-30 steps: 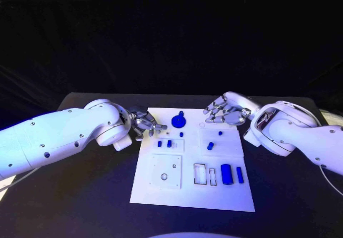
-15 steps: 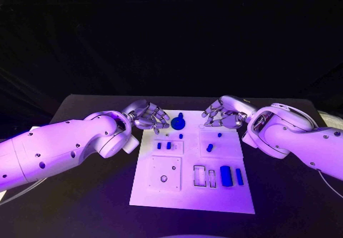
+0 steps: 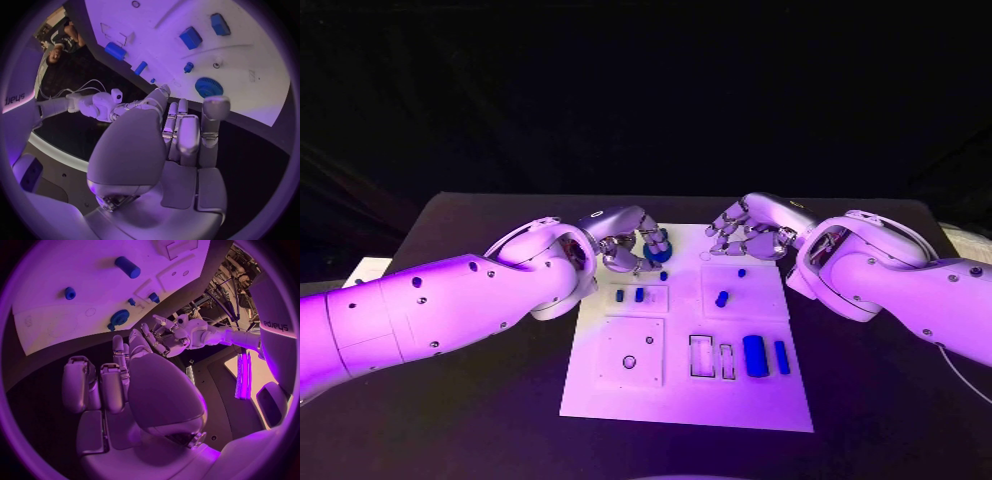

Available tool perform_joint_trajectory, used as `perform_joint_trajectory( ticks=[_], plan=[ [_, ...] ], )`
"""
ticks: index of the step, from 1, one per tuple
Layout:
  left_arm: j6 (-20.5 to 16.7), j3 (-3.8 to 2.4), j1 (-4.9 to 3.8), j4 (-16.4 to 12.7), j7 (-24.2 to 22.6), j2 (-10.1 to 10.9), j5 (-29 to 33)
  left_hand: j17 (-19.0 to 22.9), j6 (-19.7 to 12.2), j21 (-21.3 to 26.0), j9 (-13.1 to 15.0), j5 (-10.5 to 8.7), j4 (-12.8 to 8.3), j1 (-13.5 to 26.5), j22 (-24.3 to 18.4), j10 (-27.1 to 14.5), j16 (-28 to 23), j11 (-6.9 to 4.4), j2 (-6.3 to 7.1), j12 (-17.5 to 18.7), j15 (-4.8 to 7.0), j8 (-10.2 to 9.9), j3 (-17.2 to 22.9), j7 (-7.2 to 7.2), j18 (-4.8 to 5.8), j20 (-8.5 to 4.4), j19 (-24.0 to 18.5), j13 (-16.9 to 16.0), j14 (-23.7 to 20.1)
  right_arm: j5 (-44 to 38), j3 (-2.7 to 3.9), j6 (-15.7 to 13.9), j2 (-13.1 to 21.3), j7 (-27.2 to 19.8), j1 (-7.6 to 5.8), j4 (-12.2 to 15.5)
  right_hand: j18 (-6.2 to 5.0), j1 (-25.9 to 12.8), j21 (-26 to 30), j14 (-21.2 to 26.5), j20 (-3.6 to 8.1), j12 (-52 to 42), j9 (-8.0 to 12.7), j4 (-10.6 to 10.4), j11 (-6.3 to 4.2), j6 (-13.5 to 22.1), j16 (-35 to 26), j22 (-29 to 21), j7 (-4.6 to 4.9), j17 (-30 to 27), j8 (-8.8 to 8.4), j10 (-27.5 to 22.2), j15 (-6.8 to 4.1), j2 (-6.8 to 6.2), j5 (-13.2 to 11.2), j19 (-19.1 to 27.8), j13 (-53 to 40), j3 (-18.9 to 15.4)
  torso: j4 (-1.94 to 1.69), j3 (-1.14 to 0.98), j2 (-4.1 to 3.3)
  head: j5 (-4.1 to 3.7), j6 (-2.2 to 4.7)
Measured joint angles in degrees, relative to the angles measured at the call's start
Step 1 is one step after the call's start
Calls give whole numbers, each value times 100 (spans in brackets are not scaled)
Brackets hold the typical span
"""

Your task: Assemble the parts on the task board

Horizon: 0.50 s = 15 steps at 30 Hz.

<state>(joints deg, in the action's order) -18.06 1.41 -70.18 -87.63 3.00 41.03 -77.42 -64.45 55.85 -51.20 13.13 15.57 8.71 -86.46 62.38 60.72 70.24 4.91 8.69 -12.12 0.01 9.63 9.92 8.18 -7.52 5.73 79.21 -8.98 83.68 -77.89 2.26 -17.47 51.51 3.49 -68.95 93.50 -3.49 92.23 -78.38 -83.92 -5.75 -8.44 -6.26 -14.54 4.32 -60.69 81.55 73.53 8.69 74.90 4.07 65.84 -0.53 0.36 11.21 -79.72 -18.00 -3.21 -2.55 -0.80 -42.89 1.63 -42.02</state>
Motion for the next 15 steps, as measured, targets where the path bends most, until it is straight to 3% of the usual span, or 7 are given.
perform_joint_trajectory(
  ticks=[1,4,5,6,15],
  plan=[
    [59,0,1,57,42,-62,-215,-233,56,-319,-59,0,4,0,230,65,233,-1,0,54,10,-55,-4,-3,39,-6,114,76,10,0,0,-6,-1,-1,2,-1,0,0,0,0,0,7,0,0,0,0,0,-2,0,0,0,0,0,0,0,0,4,0,1,0,0,-1,0],
    [248,-1,2,214,137,-219,-637,-425,115,-654,-124,0,16,0,476,99,431,-4,0,118,11,-94,4,-6,39,-22,208,164,10,0,0,-22,-7,-2,4,-1,0,0,0,0,0,7,0,0,0,0,0,-2,0,0,0,0,0,0,0,0,21,0,1,-1,-2,-1,-1],
    [309,-1,2,265,164,-266,-740,-434,128,-741,-141,0,28,0,540,130,449,-8,0,128,10,-121,26,-11,49,-24,246,186,10,1,0,-28,-10,-2,4,-1,0,0,0,0,0,7,0,0,0,0,0,-2,0,0,0,0,0,0,0,0,21,0,1,-1,-3,0,-1],
    [367,-1,2,315,190,-313,-831,-434,138,-848,-157,0,23,0,619,166,449,-15,0,149,11,-126,49,-11,127,-22,290,205,10,3,0,-34,-13,-3,5,-2,0,0,0,0,0,7,0,0,0,0,0,-2,0,0,0,0,0,0,10,0,31,0,4,-1,-3,1,-1],
    [637,-4,4,690,322,-646,-1241,-345,260,-1319,-234,0,55,0,972,308,484,-22,0,218,10,-179,131,-22,133,-34,403,304,10,22,0,-70,-21,-4,12,-8,0,29,1,-21,0,36,6,-16,20,0,0,-10,0,5,0,20,21,-30,23,0,64,15,12,-1,-14,3,-9]
  ],
)
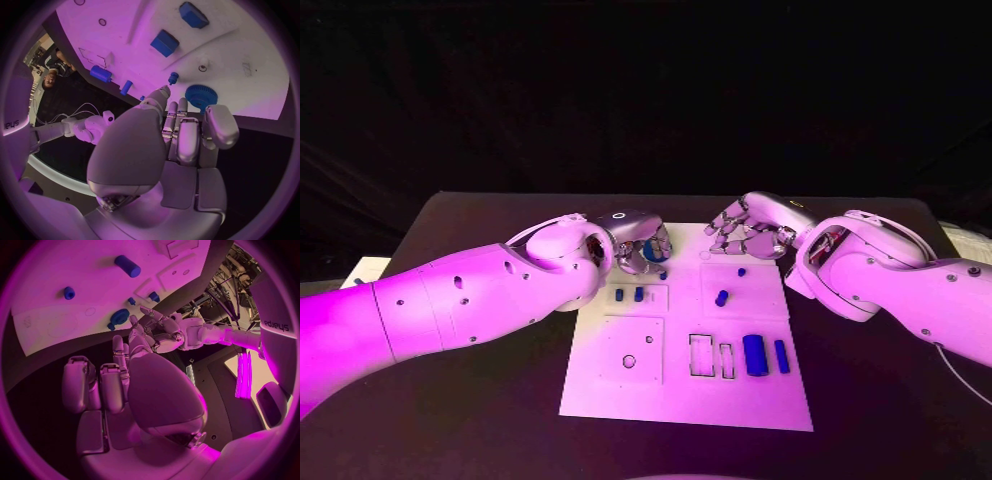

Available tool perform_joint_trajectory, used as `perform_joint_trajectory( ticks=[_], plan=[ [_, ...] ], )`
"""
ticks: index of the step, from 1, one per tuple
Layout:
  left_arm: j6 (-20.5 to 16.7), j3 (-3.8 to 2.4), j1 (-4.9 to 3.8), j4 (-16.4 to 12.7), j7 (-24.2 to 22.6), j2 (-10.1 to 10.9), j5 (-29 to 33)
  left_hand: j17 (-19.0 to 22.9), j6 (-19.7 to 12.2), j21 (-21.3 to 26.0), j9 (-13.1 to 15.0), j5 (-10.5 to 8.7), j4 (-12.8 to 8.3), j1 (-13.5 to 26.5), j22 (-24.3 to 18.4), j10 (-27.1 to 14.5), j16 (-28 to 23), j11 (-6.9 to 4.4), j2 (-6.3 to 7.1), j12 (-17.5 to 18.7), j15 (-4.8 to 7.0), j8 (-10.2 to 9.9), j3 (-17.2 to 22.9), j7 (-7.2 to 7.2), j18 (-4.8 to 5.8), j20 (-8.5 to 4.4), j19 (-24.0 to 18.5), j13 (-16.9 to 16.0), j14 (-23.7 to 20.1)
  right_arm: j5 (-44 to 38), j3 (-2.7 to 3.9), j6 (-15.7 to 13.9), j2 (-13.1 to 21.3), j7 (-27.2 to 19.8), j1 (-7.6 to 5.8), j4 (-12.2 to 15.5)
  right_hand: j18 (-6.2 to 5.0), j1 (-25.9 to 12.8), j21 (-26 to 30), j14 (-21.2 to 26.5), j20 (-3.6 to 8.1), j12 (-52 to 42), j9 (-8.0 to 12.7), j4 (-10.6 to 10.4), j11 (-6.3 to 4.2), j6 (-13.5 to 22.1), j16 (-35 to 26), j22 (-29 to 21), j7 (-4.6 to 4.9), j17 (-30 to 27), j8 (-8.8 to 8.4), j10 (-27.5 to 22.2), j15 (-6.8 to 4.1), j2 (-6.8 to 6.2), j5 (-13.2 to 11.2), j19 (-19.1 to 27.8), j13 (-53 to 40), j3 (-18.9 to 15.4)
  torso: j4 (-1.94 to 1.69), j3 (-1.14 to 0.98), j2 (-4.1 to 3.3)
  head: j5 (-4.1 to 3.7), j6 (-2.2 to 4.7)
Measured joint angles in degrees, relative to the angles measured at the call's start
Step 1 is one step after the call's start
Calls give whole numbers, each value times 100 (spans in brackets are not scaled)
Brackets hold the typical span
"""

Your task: Assemble the parts on the task board

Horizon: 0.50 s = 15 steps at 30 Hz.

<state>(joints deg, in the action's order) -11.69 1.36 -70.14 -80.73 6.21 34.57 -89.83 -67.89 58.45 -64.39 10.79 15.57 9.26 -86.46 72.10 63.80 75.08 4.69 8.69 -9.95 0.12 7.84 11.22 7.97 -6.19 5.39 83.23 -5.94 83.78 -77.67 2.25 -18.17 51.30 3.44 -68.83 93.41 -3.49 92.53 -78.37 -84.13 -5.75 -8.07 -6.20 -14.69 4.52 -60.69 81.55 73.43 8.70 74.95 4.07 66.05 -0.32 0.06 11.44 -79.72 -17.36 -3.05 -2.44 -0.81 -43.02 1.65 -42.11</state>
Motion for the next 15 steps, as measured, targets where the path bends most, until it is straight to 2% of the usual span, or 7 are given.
perform_joint_trajectory(
  ticks=[1,8,15],
  plan=[
    [27,0,0,40,19,-30,-25,17,3,-29,-6,0,0,0,19,0,0,0,0,20,0,0,24,3,60,-15,15,7,0,2,0,-5,1,0,0,0,0,0,0,0,0,0,0,0,0,0,0,0,0,0,-2,0,0,0,0,0,0,0,3,0,-2,-1,-2],
    [202,1,0,153,115,-127,-130,100,73,-178,-37,0,-27,-38,134,70,-25,-29,-38,64,20,-25,99,11,84,-39,39,44,20,13,0,-22,1,0,2,-1,0,-23,3,0,0,0,6,0,0,0,0,0,0,-1,-22,0,0,-23,0,0,18,0,20,0,-9,-1,-21],
    [355,2,1,175,181,-205,-196,231,126,-331,-60,0,-10,-38,257,175,-80,-31,-39,64,20,-58,144,-1,84,-40,40,67,19,24,0,-30,-5,1,2,-3,0,-23,3,0,0,0,6,0,1,0,0,0,0,-1,-22,0,0,-23,21,0,26,0,18,-1,-12,-17,-41]
  ],
)
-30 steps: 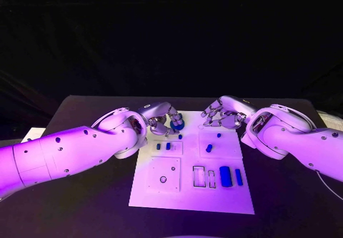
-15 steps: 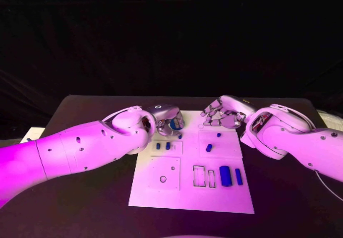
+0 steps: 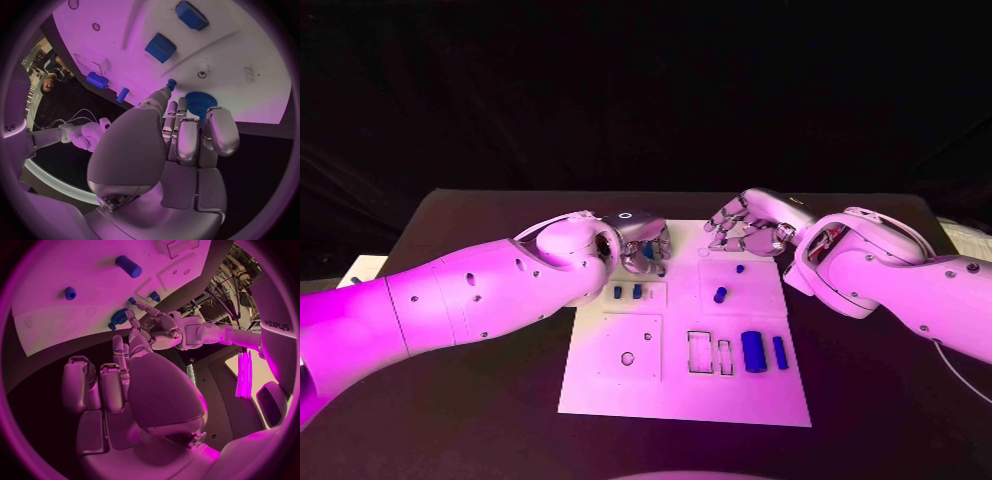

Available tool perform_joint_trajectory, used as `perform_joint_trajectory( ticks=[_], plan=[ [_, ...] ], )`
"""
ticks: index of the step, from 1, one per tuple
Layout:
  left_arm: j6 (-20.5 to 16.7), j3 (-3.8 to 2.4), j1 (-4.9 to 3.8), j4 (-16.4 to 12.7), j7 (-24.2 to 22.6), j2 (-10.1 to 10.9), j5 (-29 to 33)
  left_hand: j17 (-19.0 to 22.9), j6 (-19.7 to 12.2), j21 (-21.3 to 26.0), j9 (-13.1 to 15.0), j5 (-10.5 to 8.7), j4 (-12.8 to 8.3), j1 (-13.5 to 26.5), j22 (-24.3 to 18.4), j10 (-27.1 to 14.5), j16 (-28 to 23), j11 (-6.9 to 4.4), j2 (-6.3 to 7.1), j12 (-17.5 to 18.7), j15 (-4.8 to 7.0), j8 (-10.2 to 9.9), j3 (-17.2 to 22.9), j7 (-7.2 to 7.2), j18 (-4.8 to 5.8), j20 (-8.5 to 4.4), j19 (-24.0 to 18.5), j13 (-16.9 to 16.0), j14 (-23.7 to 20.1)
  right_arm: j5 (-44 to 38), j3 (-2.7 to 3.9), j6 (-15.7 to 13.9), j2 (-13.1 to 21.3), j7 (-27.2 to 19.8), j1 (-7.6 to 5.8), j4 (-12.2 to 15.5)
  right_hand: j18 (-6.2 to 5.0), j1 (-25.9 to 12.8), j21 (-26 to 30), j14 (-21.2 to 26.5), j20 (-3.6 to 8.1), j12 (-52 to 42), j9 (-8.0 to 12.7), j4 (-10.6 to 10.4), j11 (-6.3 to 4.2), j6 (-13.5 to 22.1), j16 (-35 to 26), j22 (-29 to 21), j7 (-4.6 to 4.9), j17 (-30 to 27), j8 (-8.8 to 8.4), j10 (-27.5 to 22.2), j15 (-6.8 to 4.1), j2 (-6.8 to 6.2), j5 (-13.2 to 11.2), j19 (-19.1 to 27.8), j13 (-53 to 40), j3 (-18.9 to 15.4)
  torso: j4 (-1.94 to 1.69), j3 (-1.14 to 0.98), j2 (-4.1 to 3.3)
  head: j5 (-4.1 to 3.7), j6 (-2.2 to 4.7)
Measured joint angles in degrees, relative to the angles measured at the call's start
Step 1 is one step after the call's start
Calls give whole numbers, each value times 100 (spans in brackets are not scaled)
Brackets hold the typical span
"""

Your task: Assemble the parts on the task board

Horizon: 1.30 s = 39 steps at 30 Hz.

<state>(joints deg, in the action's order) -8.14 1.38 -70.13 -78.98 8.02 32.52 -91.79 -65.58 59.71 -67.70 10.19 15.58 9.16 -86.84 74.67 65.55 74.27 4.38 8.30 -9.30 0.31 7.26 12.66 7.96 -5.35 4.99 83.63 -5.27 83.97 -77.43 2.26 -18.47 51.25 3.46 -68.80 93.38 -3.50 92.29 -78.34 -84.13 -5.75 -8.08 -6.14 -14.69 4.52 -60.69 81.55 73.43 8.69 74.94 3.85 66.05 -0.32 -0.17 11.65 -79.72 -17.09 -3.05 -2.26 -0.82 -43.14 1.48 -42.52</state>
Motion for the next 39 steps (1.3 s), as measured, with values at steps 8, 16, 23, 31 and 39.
perform_joint_trajectory(
  ticks=[8,16,23,31,39],
  plan=[
    [186,0,0,32,93,-50,-54,58,39,-87,-15,0,10,0,28,59,0,-19,0,21,0,0,22,2,0,0,0,7,0,9,0,-3,2,2,0,0,0,0,0,0,0,0,0,0,0,0,0,0,0,-1,0,0,0,0,0,0,0,0,-1,-2,0,-13,-17],
    [330,0,2,60,139,-122,-80,83,59,-156,-23,0,-7,0,28,102,0,-21,0,21,0,-22,71,-19,-1,0,0,18,0,16,0,-3,2,3,0,1,0,0,0,0,0,0,-1,0,0,0,0,0,0,-1,0,0,0,0,0,0,-1,0,-4,-2,1,-26,-29],
    [392,6,4,98,165,-140,-90,105,100,-210,-35,0,-9,0,27,143,0,-20,0,48,0,-22,104,-19,27,0,0,25,0,22,0,-3,1,4,0,5,0,0,0,0,0,23,5,-24,0,0,0,0,0,-2,0,0,0,0,0,0,20,23,-4,-1,1,-48,-35],
    [435,13,2,103,179,-141,-97,126,142,-220,-42,0,-14,0,27,162,0,-40,0,48,20,-22,141,-20,61,0,0,34,20,26,0,-2,7,7,0,9,0,0,0,0,0,23,4,-24,0,0,0,0,0,-2,0,0,0,0,0,0,20,23,-8,-1,2,-63,-54],
    [465,22,-7,134,183,-172,-106,139,162,-247,-50,0,-13,0,26,182,0,-60,0,70,41,-39,171,-40,60,0,-1,36,-2,30,0,-2,6,7,0,10,0,0,0,0,0,23,4,-24,0,0,0,0,-1,-2,0,0,0,1,0,0,28,23,-11,1,6,-64,-55]
  ],
)
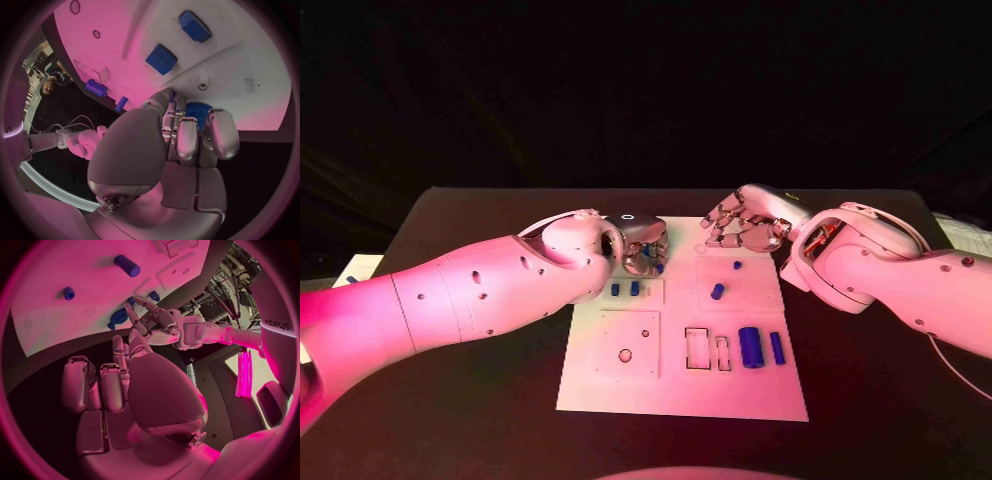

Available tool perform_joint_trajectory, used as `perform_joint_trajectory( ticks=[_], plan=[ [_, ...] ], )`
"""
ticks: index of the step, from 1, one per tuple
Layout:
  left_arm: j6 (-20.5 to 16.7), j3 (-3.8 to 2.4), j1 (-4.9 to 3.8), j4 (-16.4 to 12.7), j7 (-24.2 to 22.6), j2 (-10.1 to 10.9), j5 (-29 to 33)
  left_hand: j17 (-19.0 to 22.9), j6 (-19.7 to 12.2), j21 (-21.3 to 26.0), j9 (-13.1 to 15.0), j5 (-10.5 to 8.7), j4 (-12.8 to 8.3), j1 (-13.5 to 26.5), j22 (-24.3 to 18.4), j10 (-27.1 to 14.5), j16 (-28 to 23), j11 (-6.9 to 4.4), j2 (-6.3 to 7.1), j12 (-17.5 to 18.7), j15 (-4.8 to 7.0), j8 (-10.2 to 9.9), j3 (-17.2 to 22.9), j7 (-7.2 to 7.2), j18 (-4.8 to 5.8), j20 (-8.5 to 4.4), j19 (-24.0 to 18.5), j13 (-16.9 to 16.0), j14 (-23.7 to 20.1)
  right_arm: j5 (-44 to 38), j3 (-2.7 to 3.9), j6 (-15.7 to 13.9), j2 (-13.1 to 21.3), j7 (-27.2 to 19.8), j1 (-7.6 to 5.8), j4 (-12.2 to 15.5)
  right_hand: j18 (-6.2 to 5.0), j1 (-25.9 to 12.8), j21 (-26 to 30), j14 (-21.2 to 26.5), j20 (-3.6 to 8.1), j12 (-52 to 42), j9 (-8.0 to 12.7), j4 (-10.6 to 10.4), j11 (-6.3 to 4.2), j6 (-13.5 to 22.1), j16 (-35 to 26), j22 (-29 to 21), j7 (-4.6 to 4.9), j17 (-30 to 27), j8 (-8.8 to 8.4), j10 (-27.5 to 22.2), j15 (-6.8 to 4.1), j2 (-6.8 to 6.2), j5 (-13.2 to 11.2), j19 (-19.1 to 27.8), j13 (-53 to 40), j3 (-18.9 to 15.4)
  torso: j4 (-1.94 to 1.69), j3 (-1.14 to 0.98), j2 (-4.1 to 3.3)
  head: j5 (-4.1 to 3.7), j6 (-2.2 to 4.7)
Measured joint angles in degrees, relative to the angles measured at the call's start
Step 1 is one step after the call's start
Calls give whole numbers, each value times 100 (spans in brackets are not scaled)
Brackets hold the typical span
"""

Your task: Assemble the parts on the task board

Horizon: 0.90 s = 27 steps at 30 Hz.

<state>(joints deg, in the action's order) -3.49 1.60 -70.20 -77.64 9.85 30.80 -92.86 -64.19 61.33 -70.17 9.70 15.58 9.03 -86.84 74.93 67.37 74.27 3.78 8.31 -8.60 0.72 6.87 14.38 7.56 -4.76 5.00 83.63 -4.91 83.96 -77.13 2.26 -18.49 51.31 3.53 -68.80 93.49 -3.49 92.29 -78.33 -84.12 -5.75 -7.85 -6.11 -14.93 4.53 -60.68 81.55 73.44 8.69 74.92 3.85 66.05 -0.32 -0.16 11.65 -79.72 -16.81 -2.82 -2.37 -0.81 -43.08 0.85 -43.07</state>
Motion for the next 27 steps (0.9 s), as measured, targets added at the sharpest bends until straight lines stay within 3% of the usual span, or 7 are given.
perform_joint_trajectory(
  ticks=[10,16,27],
  plan=[
    [12,12,-14,44,13,-46,-12,74,-16,-63,-62,-22,-1,57,0,19,-1,3,56,100,0,-103,33,15,-4,0,0,25,0,4,0,0,0,0,0,3,0,0,0,0,0,0,0,0,0,0,0,0,0,0,0,0,0,0,0,0,0,0,3,-1,-3,-1,-7],
    [35,14,-19,33,34,-60,-15,245,-150,-77,-129,-22,-1,145,-1,-42,-89,65,145,183,0,-246,33,58,-7,0,0,62,0,7,0,0,0,0,0,6,0,0,0,0,0,0,0,0,0,0,0,0,0,-1,0,0,0,0,0,0,0,0,3,-3,-3,-8,-21],
    [69,14,-23,11,77,-64,-26,305,-157,-54,-142,-22,-8,145,-1,-51,-89,73,145,229,0,-249,102,51,-9,0,0,93,0,13,0,1,-3,0,0,4,0,0,0,0,0,0,-1,0,0,0,0,0,0,-1,0,0,0,0,0,0,0,0,3,-4,-3,-8,-30]
  ],
)
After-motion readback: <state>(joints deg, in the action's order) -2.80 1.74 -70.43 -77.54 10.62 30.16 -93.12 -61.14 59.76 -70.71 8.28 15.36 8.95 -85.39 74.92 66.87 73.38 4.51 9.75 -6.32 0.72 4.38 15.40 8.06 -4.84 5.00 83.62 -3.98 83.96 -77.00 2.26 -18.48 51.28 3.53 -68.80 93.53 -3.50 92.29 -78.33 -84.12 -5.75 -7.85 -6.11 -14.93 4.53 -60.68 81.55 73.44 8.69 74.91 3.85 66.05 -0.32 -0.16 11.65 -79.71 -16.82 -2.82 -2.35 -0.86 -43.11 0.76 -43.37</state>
